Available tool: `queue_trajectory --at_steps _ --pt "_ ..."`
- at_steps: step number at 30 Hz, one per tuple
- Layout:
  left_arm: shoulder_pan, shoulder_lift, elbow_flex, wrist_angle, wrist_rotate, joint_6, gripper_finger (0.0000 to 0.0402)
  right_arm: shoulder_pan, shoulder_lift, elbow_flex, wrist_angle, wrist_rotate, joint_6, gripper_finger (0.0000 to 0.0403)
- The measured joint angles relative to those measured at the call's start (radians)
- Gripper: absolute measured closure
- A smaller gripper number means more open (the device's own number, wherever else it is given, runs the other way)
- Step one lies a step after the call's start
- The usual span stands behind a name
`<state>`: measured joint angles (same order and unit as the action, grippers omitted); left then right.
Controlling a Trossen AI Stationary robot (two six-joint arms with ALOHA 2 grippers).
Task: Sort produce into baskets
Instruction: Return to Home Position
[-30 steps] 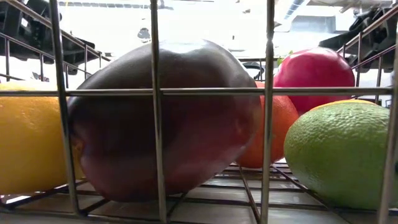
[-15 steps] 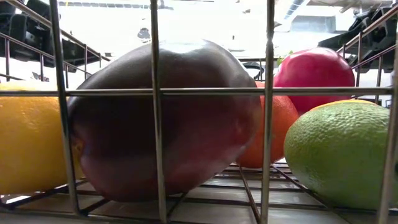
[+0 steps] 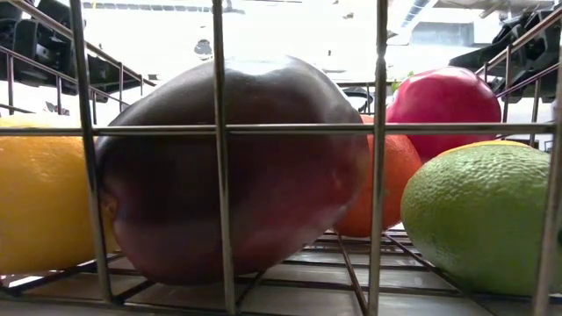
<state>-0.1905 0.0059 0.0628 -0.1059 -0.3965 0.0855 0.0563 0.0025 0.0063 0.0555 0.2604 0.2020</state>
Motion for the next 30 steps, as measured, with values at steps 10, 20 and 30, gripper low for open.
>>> queue_trajectory --at_steps 10,20,30 --pt "0.0 0.0 0.0 0.0 0.0 0.009 0.0264 0.0 0.0 0.0 -0.001 0.0 0.0 0.0035" --pt "0.0 0.0 0.0 -0.001 0.001 0.01 0.0264 0.0 0.0 0.0 -0.001 0.0 0.0 0.0035" --pt "0.0 0.0 0.0 -0.001 0.001 0.003 0.0264 0.0 0.0 -0.001 -0.001 -0.001 0.0 0.0035"
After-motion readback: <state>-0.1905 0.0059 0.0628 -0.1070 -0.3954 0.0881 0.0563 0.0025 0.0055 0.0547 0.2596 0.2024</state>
